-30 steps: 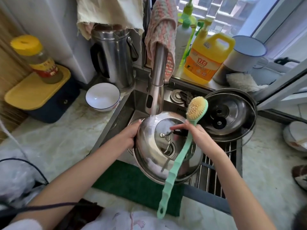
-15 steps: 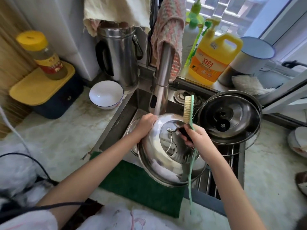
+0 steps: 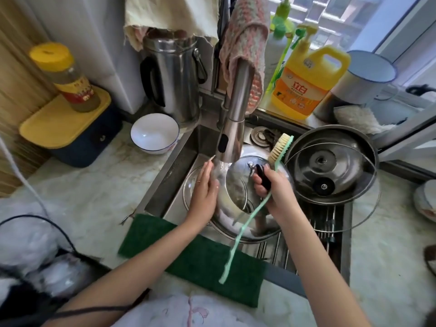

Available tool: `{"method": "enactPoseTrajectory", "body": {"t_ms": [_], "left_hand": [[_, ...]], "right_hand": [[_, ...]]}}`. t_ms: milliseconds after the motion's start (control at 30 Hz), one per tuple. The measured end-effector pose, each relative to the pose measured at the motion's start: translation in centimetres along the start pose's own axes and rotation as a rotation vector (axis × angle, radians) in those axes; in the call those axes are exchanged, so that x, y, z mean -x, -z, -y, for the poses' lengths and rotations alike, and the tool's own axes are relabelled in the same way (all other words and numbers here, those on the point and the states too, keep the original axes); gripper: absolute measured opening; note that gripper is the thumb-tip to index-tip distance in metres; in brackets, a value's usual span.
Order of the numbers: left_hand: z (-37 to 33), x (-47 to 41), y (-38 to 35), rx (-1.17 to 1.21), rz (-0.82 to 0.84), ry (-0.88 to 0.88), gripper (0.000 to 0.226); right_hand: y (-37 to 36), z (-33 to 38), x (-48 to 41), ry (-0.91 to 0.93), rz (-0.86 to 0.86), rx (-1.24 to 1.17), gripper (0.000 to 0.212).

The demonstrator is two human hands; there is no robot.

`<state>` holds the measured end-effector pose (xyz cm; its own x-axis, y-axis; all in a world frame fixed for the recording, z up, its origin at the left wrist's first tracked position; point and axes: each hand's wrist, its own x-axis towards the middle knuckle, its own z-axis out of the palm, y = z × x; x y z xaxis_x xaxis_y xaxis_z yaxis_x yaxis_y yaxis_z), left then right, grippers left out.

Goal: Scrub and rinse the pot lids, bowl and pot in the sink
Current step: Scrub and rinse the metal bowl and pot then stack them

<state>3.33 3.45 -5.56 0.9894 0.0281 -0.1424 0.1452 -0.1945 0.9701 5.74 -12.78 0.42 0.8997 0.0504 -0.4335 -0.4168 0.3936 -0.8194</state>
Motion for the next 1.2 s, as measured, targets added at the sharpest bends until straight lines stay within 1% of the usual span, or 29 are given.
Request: {"method": "enactPoseTrajectory", "body": {"t_ms": [67, 167, 333, 400, 500, 567, 667, 767, 800, 867, 900, 967, 1033, 1133, 1200], "left_hand": [[0.7, -0.1, 1.5, -0.014, -0.026, -0.023, 0.051], [1.4, -0.6, 3.4, -0.063, -0.095, -0.013, 0.051], [2.2, -2.4, 3.7, -0.128, -0.183, -0.005, 0.048], [2.6, -2.8, 3.7, -0.140, -0.180, -0.009, 0.049], [2.5, -3.3, 4.0, -0.094, -0.184, -0.046, 0.046], [2.2, -3.4, 4.3, -0.093, -0.191, -0.082, 0.045], [1.5, -3.7, 4.6, -0.147, -0.209, -0.188, 0.044], [1.5, -4.4, 4.4, -0.298, -0.268, -0.312, 0.044], [1.9, -4.3, 3.9, -0.329, -0.320, -0.327, 0.043], [2.9, -3.1, 2.2, -0.327, -0.419, -0.293, 0.046], [3.4, -2.2, 1.2, -0.306, -0.430, -0.282, 0.050], [4.2, -0.7, -0.1, -0.237, -0.369, -0.298, 0.057], [4.5, -0.8, -0.3, -0.179, -0.329, -0.311, 0.059], [3.6, -2.8, 0.2, -0.168, -0.351, -0.337, 0.057], [2.8, -3.9, 0.4, -0.165, -0.313, -0.360, 0.052]], "right_hand": [[-0.4, -0.6, -0.6, -0.021, 0.052, -0.022, 0.017], [-1.2, -2.4, -1.7, -0.073, 0.105, -0.043, 0.013], [-3.1, -3.8, -3.0, -0.087, 0.147, -0.140, 0.014], [-3.7, -3.8, -3.4, -0.088, 0.129, -0.113, 0.017], [-3.9, -3.7, -4.2, -0.102, 0.085, -0.034, 0.026], [-4.0, -3.9, -4.8, -0.129, 0.063, -0.049, 0.029], [-3.9, -4.8, -5.4, -0.119, 0.024, -0.196, 0.029], [-4.4, -5.2, -5.3, -0.104, -0.014, -0.346, 0.032], [-4.7, -5.2, -5.1, -0.088, -0.035, -0.380, 0.031], [-5.2, -4.9, -5.0, -0.034, -0.081, -0.432, 0.029], [-5.2, -4.6, -5.0, -0.009, -0.101, -0.452, 0.028], [-5.0, -3.9, -5.0, 0.019, -0.134, -0.458, 0.029], [-4.5, -3.3, -4.8, 0.028, -0.147, -0.416, 0.028], [-4.2, -2.5, -4.4, 0.048, -0.150, -0.394, 0.027], [-4.0, -2.0, -4.6, 0.044, -0.151, -0.447, 0.025]]}}
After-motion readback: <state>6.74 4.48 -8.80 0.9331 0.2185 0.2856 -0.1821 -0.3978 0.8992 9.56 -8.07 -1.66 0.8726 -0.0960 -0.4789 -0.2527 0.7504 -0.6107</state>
